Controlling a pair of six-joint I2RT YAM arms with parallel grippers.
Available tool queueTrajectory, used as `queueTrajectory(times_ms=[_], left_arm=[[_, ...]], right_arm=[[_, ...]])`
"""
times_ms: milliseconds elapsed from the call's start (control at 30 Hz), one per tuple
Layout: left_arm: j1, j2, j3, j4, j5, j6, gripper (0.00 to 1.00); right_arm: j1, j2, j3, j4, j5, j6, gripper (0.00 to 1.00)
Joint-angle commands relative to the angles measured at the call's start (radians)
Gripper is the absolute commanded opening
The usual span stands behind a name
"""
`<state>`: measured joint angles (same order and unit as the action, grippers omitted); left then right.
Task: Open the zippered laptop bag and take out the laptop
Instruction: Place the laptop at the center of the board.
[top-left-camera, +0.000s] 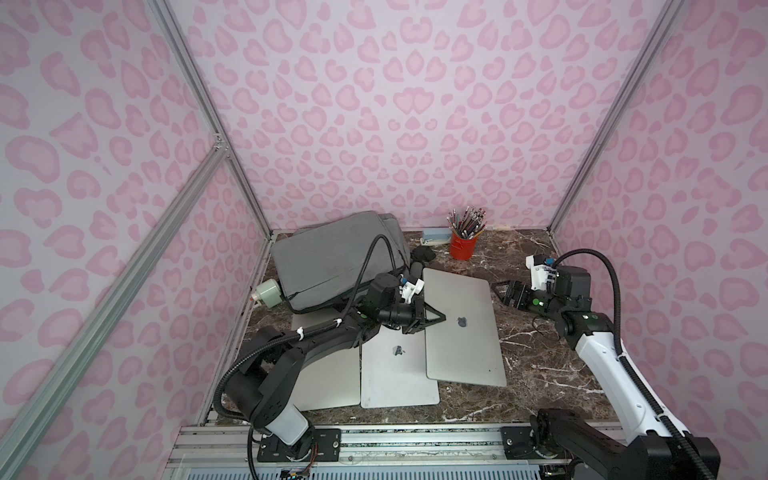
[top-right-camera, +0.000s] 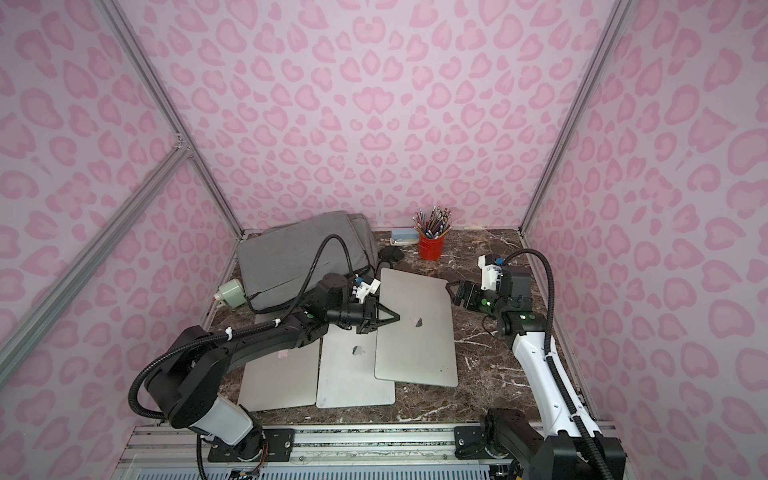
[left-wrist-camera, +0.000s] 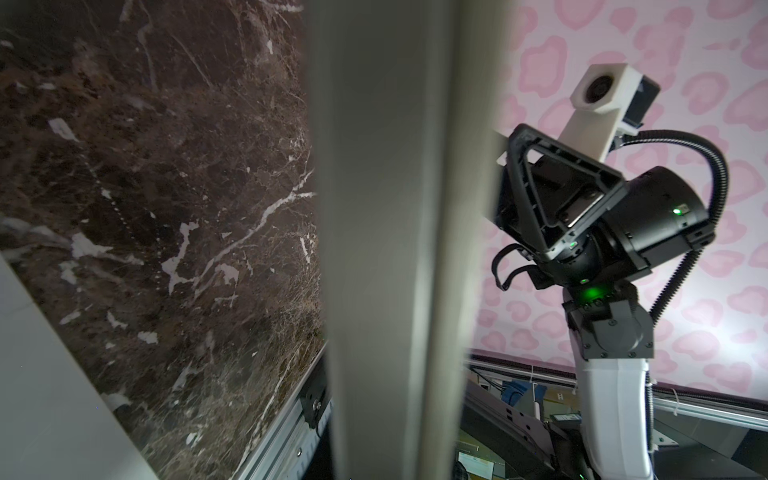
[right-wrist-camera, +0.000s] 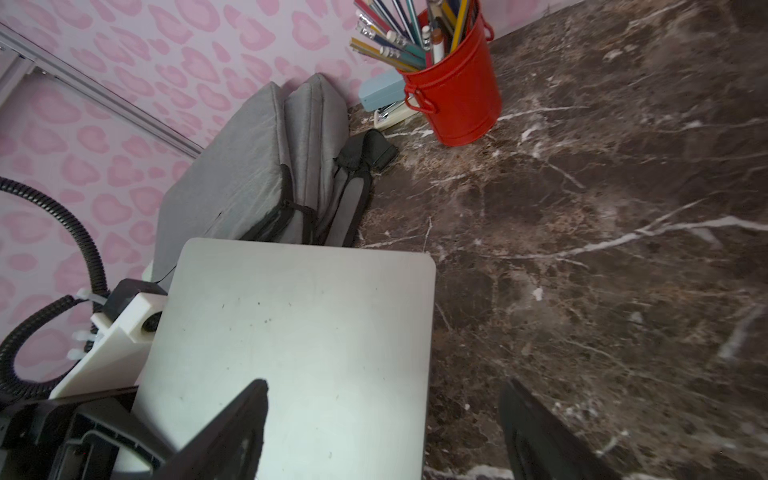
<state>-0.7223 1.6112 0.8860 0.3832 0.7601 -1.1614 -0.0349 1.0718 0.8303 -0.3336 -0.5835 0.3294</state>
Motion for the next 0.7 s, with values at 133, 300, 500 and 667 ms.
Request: queueTrajectory(times_ms=[133,300,500,667], left_arm=[[-0.094,0.13,0.01,0.373,-0.144,-0.089,0.02],[-0.145,0.208,0.05,0.361,-0.205,-0.084,0.02],[-0.178,0.321,0.099,0.419,-0.225,-0.124,0.02],[-0.19,0.383,0.131,0.409,-0.21,-0.128,0.02]], right_arm=[[-0.001,0.02,0.016,0.007,0.015,-0.037,0.89],[-0.001,0.013,-0.029,0.042,-0.011,-0.03,0.9],[-0.001,0.007,-0.085,0.096,-0.048,0.002,0.9],[-0.002,0.007,-0.11,0.113,-0.051,0.005,0.9]])
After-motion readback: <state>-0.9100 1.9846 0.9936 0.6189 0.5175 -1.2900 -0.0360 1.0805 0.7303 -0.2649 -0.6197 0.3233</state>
